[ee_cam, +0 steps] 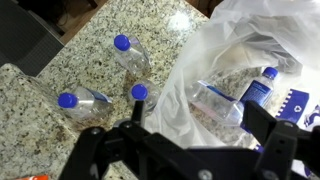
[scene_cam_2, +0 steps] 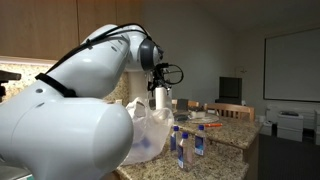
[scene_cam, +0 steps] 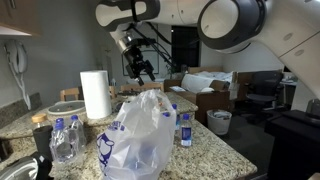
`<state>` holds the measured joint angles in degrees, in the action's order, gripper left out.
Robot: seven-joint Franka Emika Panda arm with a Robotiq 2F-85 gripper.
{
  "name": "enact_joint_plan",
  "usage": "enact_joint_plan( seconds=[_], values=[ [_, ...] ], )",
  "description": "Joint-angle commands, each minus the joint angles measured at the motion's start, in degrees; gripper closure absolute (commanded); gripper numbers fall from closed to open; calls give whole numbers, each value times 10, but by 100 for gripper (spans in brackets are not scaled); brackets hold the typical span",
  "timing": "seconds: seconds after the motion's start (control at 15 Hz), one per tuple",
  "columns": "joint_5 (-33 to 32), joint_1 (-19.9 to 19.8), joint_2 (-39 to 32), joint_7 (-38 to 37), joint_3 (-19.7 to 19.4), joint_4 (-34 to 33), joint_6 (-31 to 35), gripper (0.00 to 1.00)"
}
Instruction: Put the empty water bottles on the counter in the plastic bag
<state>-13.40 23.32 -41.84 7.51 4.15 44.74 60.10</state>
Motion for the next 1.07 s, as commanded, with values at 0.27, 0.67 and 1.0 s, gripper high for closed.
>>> enact_joint_plan(
  seconds=[0.27,0.67,1.0],
  values=[
    [101,-121,83,-77,-15,83,140,0],
    [176,-216,106,-119,-34,246,384,0],
    [238,-256,132,-146,-42,379,591,0]
  ],
)
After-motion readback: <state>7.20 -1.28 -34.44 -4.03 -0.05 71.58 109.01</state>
